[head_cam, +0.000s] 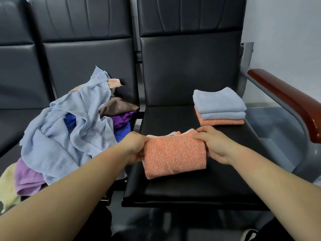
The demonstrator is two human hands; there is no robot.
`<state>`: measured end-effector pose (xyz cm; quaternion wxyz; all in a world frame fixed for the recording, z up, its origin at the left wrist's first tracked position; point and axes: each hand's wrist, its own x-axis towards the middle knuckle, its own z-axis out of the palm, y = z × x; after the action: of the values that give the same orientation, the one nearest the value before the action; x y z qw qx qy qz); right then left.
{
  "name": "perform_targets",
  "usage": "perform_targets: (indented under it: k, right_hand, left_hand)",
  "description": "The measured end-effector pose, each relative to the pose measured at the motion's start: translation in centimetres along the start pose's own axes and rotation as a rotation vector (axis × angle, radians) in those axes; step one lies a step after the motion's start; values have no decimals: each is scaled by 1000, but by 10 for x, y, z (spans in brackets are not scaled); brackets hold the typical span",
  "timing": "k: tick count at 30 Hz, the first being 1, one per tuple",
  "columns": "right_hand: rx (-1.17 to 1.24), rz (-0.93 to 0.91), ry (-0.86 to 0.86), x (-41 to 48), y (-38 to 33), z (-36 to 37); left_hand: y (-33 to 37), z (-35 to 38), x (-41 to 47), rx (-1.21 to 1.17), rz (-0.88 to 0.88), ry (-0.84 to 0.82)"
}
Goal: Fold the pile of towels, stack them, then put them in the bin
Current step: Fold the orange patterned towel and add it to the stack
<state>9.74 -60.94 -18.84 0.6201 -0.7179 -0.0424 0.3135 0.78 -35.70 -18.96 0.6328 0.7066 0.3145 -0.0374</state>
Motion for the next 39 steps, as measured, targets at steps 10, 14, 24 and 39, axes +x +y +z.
perform_targets:
  k: [10, 14, 24, 39]
  right_hand:
    - [-607, -248, 126, 31, 12, 25]
    - [-857, -251, 83, 41, 15, 32]
    - [-1114, -76, -95, 32, 4, 34]
    - [-816, -387, 394, 56, -56, -45]
  left_hand:
    - [-8, -4, 19, 371, 314, 369]
    - [-20, 0, 26, 617, 291, 357]
    - [-26, -2, 18, 1116, 85, -106]
    - [71, 80, 65, 725, 621, 144]
